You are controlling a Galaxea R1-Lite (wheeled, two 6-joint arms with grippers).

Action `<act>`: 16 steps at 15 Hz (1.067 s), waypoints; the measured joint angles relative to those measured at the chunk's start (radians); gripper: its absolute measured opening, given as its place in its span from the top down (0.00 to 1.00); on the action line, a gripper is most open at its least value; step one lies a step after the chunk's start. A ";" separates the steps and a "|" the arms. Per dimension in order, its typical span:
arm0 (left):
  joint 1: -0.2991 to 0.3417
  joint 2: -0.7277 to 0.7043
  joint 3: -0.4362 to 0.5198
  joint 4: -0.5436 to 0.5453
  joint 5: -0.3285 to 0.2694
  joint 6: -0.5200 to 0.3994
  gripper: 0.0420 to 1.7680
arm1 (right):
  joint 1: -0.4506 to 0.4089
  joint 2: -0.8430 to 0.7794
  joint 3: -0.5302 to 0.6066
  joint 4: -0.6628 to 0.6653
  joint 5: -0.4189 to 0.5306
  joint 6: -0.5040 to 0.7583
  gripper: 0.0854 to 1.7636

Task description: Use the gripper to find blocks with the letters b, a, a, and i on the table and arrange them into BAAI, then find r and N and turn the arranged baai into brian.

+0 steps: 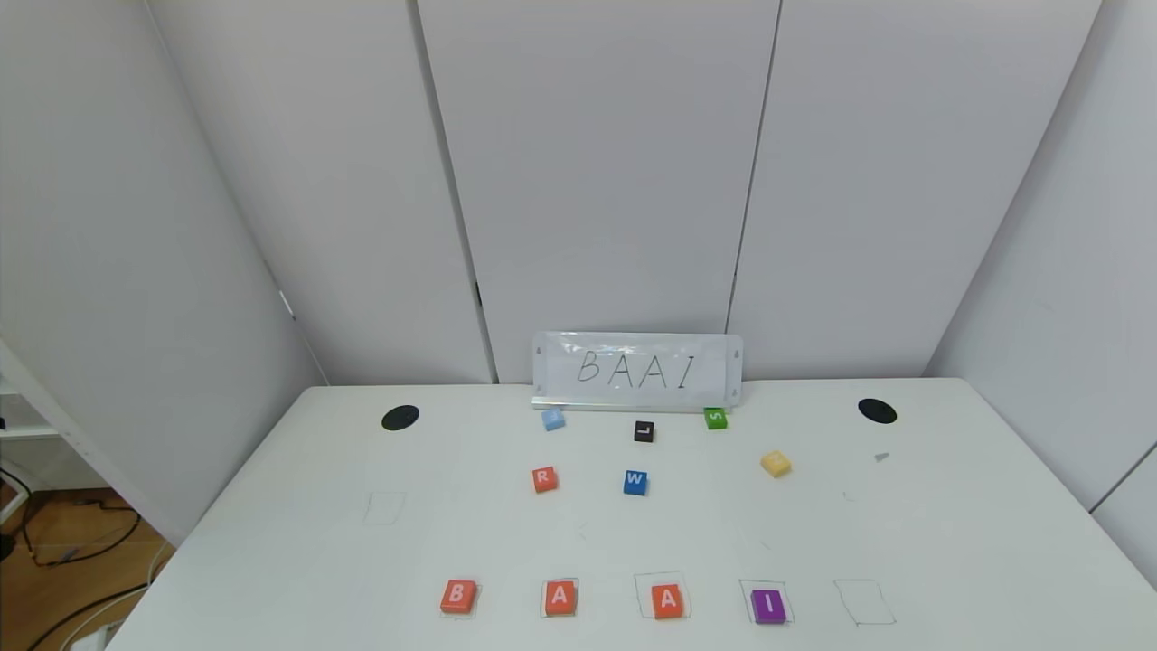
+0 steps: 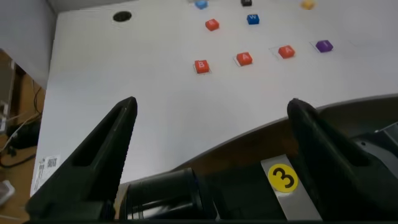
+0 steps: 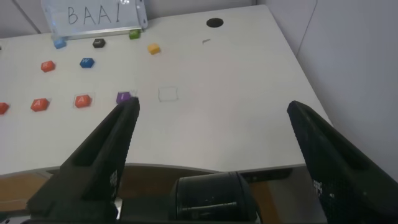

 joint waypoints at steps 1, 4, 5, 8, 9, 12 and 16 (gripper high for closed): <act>0.000 -0.007 0.008 -0.061 0.002 -0.020 0.03 | 0.000 0.000 0.000 -0.040 0.000 0.001 0.03; 0.000 -0.016 0.025 -0.173 0.017 -0.038 0.03 | 0.000 0.000 0.025 -0.188 0.000 0.001 0.03; 0.000 -0.017 0.038 -0.204 0.029 -0.037 0.03 | 0.000 0.000 0.044 -0.246 0.001 0.001 0.03; 0.000 -0.017 0.139 -0.392 0.100 -0.037 0.03 | 0.000 0.000 0.150 -0.426 0.001 -0.003 0.03; 0.000 -0.017 0.189 -0.479 0.130 -0.035 0.03 | 0.000 0.000 0.202 -0.492 0.001 -0.003 0.03; 0.000 -0.017 0.344 -0.682 0.167 -0.036 0.03 | 0.000 -0.001 0.376 -0.720 0.003 -0.013 0.03; 0.000 -0.017 0.528 -0.844 0.169 -0.032 0.03 | 0.001 -0.001 0.619 -0.991 0.023 -0.064 0.03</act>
